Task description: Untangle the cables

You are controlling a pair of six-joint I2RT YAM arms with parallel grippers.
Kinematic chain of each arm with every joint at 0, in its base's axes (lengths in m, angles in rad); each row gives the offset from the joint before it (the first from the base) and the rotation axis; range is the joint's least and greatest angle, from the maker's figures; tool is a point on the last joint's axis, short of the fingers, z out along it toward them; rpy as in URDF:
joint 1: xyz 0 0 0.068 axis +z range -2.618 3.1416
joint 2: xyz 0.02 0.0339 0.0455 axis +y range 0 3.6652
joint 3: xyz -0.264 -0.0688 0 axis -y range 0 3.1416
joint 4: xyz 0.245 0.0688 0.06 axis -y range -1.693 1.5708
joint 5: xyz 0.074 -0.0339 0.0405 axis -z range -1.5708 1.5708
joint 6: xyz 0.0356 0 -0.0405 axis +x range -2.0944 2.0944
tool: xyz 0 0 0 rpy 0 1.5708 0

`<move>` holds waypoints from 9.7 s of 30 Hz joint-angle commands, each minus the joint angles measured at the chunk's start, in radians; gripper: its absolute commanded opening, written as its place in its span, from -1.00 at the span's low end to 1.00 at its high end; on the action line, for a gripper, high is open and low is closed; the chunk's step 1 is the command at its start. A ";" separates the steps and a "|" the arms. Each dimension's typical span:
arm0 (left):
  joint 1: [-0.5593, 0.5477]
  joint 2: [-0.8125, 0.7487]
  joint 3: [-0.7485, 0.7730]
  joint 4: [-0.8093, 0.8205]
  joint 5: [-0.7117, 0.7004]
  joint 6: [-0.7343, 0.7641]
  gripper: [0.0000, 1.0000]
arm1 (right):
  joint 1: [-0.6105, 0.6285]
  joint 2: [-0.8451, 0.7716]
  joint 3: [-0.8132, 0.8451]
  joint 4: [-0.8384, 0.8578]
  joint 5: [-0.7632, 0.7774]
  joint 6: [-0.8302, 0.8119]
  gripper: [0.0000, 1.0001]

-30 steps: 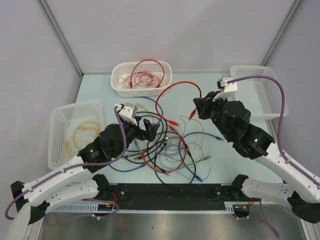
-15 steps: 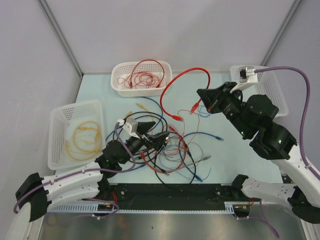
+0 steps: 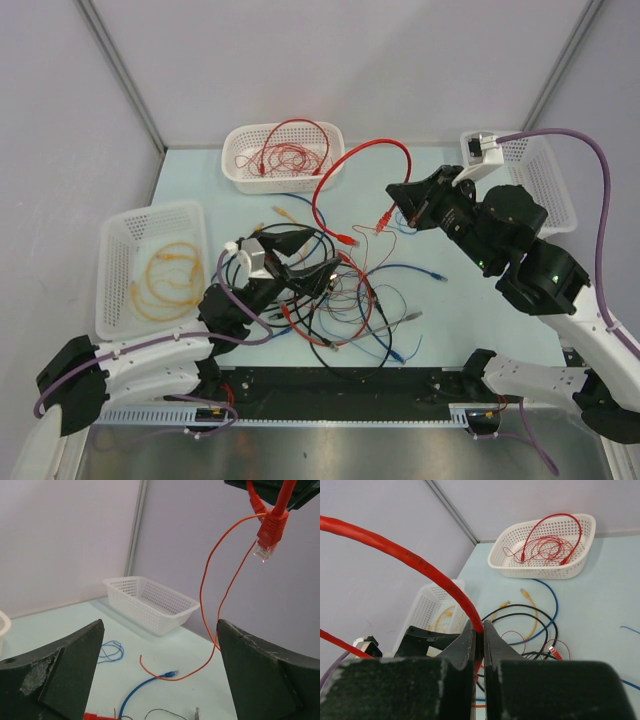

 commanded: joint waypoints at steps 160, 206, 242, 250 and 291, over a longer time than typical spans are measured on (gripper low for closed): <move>0.448 0.211 0.611 -0.560 0.785 -0.182 0.99 | -0.236 -0.105 -0.362 -0.111 -0.202 0.078 -1.00; 0.599 0.914 1.481 -1.116 -0.045 -0.148 -1.00 | -0.218 -0.102 -0.362 -0.193 -0.003 -0.022 0.54; 0.586 0.341 0.707 -0.936 0.141 -0.386 0.99 | -0.337 0.002 -0.477 -0.114 -0.042 0.062 0.56; 0.248 0.152 0.671 -1.412 -0.199 -0.308 0.99 | -0.340 -0.019 -0.632 0.026 -0.182 0.099 0.41; 0.224 -0.224 0.301 -1.477 -0.082 -0.466 0.99 | -0.074 0.555 -0.432 0.456 0.025 -0.155 -0.54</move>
